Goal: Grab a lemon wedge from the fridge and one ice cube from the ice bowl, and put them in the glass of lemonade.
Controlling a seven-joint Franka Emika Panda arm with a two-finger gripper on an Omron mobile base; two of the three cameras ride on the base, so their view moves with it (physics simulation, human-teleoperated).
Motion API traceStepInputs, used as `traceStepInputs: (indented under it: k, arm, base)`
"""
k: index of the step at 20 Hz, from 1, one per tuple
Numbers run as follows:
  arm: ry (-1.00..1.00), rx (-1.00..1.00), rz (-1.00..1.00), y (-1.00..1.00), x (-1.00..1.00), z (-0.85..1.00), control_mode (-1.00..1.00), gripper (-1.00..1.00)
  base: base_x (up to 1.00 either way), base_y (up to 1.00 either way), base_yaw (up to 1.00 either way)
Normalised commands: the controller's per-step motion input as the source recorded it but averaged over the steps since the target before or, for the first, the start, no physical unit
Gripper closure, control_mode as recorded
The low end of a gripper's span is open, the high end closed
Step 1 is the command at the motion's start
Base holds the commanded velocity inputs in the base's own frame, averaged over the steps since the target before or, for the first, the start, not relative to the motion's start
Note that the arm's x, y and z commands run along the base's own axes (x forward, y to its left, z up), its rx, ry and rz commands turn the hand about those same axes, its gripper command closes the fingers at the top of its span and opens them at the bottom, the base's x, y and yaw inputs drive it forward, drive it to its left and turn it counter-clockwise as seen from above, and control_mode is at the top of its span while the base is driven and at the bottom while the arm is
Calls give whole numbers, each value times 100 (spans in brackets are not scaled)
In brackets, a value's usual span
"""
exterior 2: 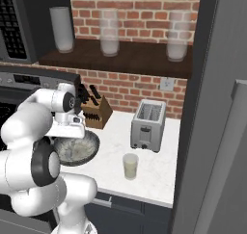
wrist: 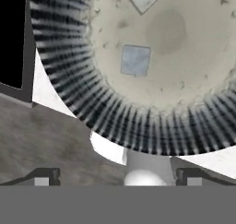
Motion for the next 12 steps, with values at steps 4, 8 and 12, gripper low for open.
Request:
traceStepInputs:
  k: [4,8,12]
  arm:
    - [0,0,0,-4,53,-16,-100,-100]
    - [0,0,0,0,71,-26,-100,-100]
    - [-7,0,0,0,28,-53,-100,-100]
  base:
    - [0,0,0]
    - [0,0,0]
    - [0,0,0]
